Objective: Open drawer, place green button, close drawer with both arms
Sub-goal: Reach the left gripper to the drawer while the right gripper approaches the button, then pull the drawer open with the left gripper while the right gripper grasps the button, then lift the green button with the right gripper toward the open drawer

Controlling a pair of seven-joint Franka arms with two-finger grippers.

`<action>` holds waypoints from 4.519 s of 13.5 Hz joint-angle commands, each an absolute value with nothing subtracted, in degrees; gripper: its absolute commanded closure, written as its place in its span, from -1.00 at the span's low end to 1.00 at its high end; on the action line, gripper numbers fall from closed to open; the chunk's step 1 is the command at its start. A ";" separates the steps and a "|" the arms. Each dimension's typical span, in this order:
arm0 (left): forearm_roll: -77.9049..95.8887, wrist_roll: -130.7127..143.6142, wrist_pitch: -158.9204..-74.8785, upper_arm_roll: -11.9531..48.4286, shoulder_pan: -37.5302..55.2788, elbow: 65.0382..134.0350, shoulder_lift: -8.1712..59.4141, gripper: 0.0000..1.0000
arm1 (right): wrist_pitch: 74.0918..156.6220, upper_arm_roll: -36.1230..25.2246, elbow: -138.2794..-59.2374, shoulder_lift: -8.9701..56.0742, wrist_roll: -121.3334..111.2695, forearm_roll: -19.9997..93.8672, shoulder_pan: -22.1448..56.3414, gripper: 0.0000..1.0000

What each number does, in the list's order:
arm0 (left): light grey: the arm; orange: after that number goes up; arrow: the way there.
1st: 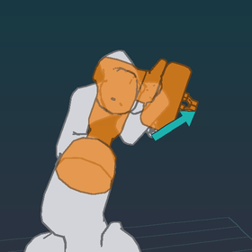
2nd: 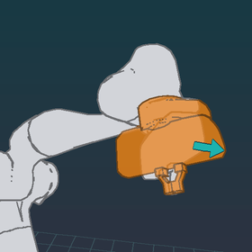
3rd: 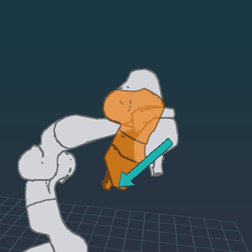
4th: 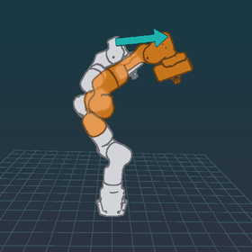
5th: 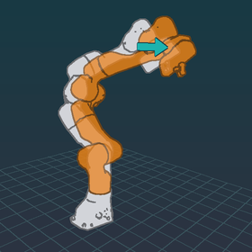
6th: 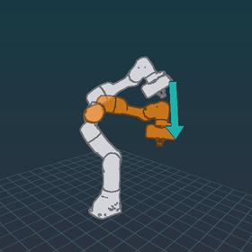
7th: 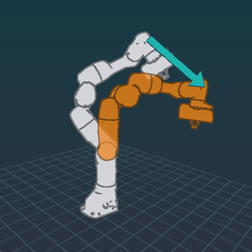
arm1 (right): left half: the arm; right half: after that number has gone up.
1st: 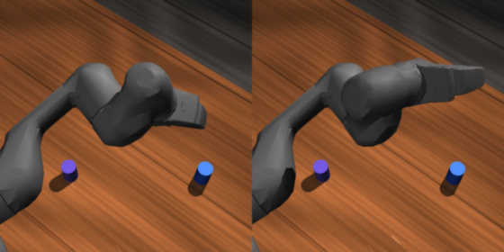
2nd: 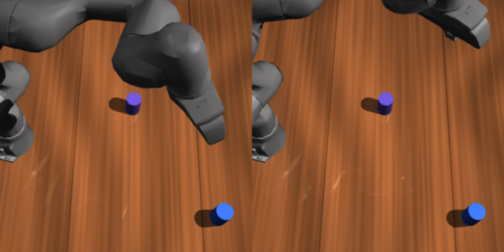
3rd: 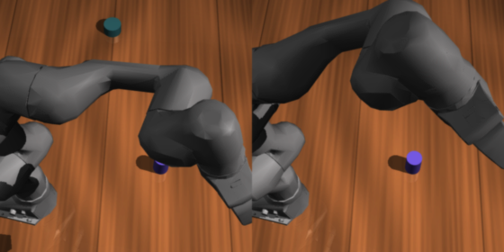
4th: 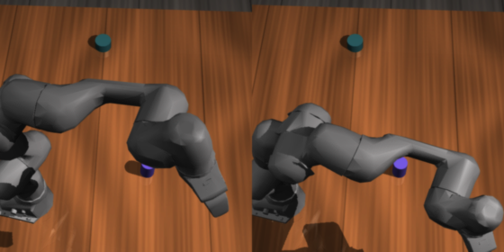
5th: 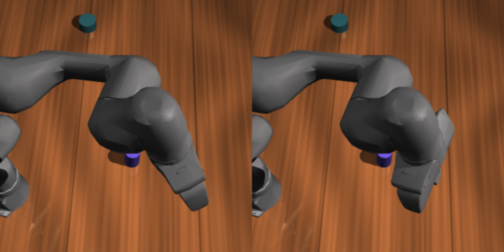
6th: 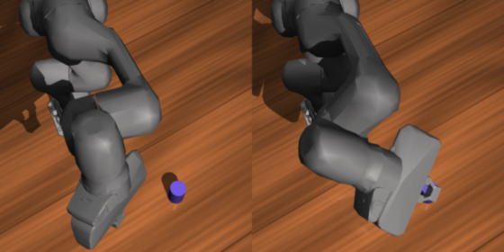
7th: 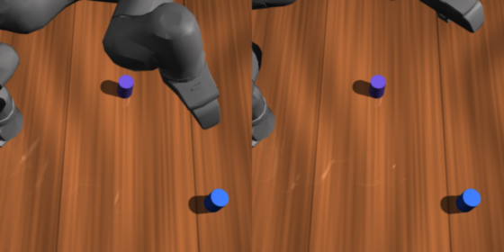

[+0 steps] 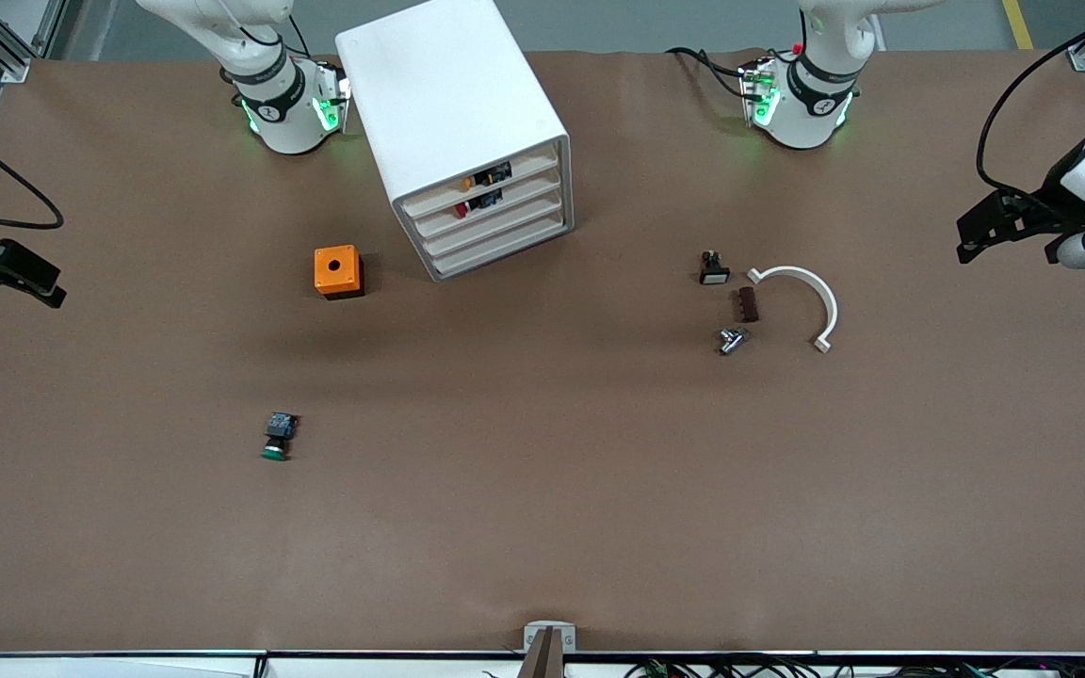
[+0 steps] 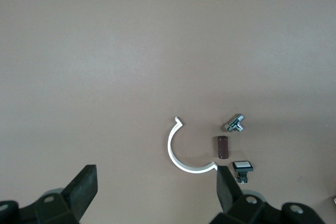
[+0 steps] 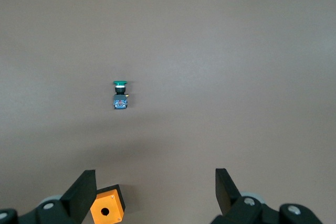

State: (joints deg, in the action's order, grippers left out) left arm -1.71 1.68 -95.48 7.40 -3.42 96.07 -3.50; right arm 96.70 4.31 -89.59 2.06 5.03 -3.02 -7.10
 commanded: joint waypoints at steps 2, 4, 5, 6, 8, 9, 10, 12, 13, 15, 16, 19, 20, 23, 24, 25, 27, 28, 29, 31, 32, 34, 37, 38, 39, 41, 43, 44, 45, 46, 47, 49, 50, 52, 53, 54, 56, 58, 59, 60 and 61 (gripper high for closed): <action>-0.18 0.97 -94.31 7.56 -3.60 94.48 -2.90 -0.99 | 96.50 4.83 -88.42 2.11 5.18 -2.37 -8.00 -0.99; -0.18 1.23 -94.31 7.56 -3.60 94.48 -2.90 -0.99 | 96.59 4.75 -88.24 2.11 5.18 -2.46 -8.09 -0.99; -0.18 1.67 -94.31 7.56 -3.69 94.48 -2.64 -0.99 | 96.85 4.75 -87.72 2.11 5.10 -2.55 -8.17 -0.99; -0.18 1.41 -94.31 7.21 -3.78 94.48 -2.03 -0.99 | 97.12 4.75 -87.63 2.11 5.18 -2.55 -8.17 -0.99; 0.09 1.84 -94.39 7.21 -3.78 94.57 0.60 -0.99 | 97.12 4.75 -87.63 2.11 5.10 -2.55 -8.09 -0.99; 0.09 2.72 -94.39 7.29 -3.52 94.57 2.01 -0.99 | 97.03 4.75 -87.71 2.11 5.18 -2.46 -8.09 -0.99; 0.09 4.12 -94.39 7.64 -3.08 94.66 3.41 -0.99 | 96.77 4.75 -87.71 2.11 5.27 -2.20 -8.09 -0.99; 0.00 6.67 -94.66 9.31 -1.33 94.83 6.57 -0.99 | 96.50 4.83 -88.06 2.28 5.54 -1.93 -7.65 -0.99; -0.09 8.85 -94.75 9.93 -0.62 94.92 7.98 -0.99 | 96.42 4.92 -88.24 2.55 5.71 -1.85 -7.39 -0.99; -0.35 15.09 -94.75 11.07 1.83 94.83 9.92 -0.99 | 96.68 5.01 -88.16 4.82 6.24 -1.67 -5.81 -0.99; -0.26 18.42 -94.49 11.16 3.59 94.57 10.98 -0.99 | 96.85 5.01 -88.07 6.23 6.24 -0.54 -5.63 -0.99; 0.17 30.81 -90.99 11.34 9.47 90.20 15.89 -0.99 | 98.69 5.01 -88.07 12.20 6.15 3.77 -5.19 -0.99; 1.92 35.55 -87.31 11.34 11.32 86.96 18.69 -0.99 | 99.48 5.01 -88.24 13.96 5.80 4.30 -4.75 -0.99; 13.49 48.74 -83.14 11.25 15.10 82.10 25.64 -0.99 | 99.84 5.01 -90.42 17.14 5.54 4.40 -3.43 -0.99; 16.58 52.78 -83.14 11.25 16.07 81.05 27.58 -0.99 | 100.63 4.92 -90.70 18.53 5.54 4.39 -2.82 -0.99; 19.05 57.78 -83.14 11.25 16.87 80.08 29.69 -0.99 | 102.55 4.92 -90.79 20.72 5.80 4.31 -2.29 -0.99; 22.05 67.37 -83.32 11.16 19.15 76.92 34.52 -0.99 | 105.11 4.92 -91.75 22.84 6.06 4.31 -1.76 -0.99; 23.19 72.98 -83.58 11.16 20.29 75.86 36.98 -0.99 | 105.90 4.92 -91.84 24.68 6.41 4.39 -1.76 -0.99; 24.16 78.61 -83.93 11.16 21.35 75.15 38.92 -0.99 | 108.26 5.01 -92.02 26.79 8.50 4.48 -2.02 -0.99; 26.97 90.47 -86.64 11.16 23.02 73.66 42.87 -0.99 | 112.39 4.92 -92.29 30.48 12.46 4.40 -1.67 -0.99; 28.55 94.79 -87.88 11.25 23.20 73.48 44.37 -0.99 | 114.15 4.92 -92.29 32.06 14.48 4.39 -1.15 -0.99; 34.25 104.62 -88.94 11.25 23.29 73.48 48.06 -0.99 | 118.63 4.92 -92.29 36.10 16.08 4.39 -1.14 -0.99; 37.78 114.49 -88.51 11.34 25.57 73.56 52.28 -0.99 | 124.18 5.01 -92.29 39.54 18.10 4.48 -1.14 -0.99; 38.75 116.87 -88.42 11.34 25.92 73.65 53.60 -0.99 | 125.15 5.01 -92.29 40.42 18.11 4.48 -1.14 -0.99; 40.06 118.11 -88.33 11.34 26.88 73.65 54.57 -0.99 | 126.29 4.92 -92.37 41.04 18.02 4.48 -0.97 -0.99; 42.27 119.18 -87.11 11.34 29.00 73.65 56.42 -0.99 | 126.30 4.92 -92.37 41.83 18.02 4.48 -1.05 -0.88; 43.94 119.00 -85.53 11.34 29.97 73.65 57.04 -0.94 | 125.69 4.92 -92.37 41.92 19.15 4.31 -0.88 -0.01; 44.73 118.92 -84.91 11.34 30.41 73.74 57.21 -0.91 | 125.60 4.92 -92.29 41.84 19.60 4.31 -0.88 0.35; 45.26 118.92 -84.64 11.34 30.76 73.83 57.30 -0.86 | 125.60 4.92 -92.29 41.84 19.51 4.31 -0.97 0.54; 45.44 119.00 -84.64 11.34 31.28 73.92 57.65 -0.81 | 125.42 4.92 -92.29 41.84 19.34 4.31 -1.14 0.79; 45.79 119.00 -84.64 11.34 31.64 73.92 58.18 -0.79 | 124.11 4.92 -92.11 41.84 19.34 4.39 -1.23 0.92; 47.10 119.18 -84.64 11.34 32.43 73.92 59.32 -0.62 | 122.61 4.92 -91.67 41.66 20.21 4.39 -0.88 0.98; 47.37 119.01 -84.64 11.34 33.30 73.92 59.50 -0.58 | 122.52 4.92 -91.06 41.49 20.91 4.39 -0.88 0.98; 47.46 119.09 -82.98 11.34 34.27 73.92 59.94 -0.49 | 120.95 5.01 -89.92 41.31 22.93 4.48 -0.79 0.98; 47.81 119.09 -81.84 11.34 34.97 73.92 60.03 -0.39 | 120.07 5.10 -89.13 41.22 24.59 4.48 -0.88 0.98; 48.07 118.92 -80.78 11.34 35.42 73.92 60.12 -0.26 | 119.28 5.27 -88.69 41.05 26.09 4.66 -0.97 0.98; 48.08 118.74 -80.07 11.34 35.68 73.92 60.21 0.09 | 117.26 5.71 -87.28 40.52 29.16 5.62 -0.79 0.99; 48.08 117.52 -80.07 11.34 35.60 73.92 60.29 0.40 | 114.53 5.80 -85.70 40.34 32.86 5.71 0.17 0.99; 48.08 117.51 -80.07 11.25 35.51 73.92 60.64 0.50 | 113.65 5.80 -85.17 40.17 34.79 5.71 0.78 0.99; 48.08 117.42 -80.07 11.25 35.33 73.92 60.64 0.60 | 112.86 5.80 -84.91 39.64 37.41 5.71 1.66 0.99; 48.16 117.51 -80.07 10.81 35.16 73.83 60.73 0.67 | 112.24 5.80 -84.90 38.86 40.75 5.71 2.89 0.99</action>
State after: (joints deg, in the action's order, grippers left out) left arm 46.75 117.93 -81.35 11.55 35.14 75.24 59.72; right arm 114.10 5.83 -85.16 40.55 35.68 5.25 1.07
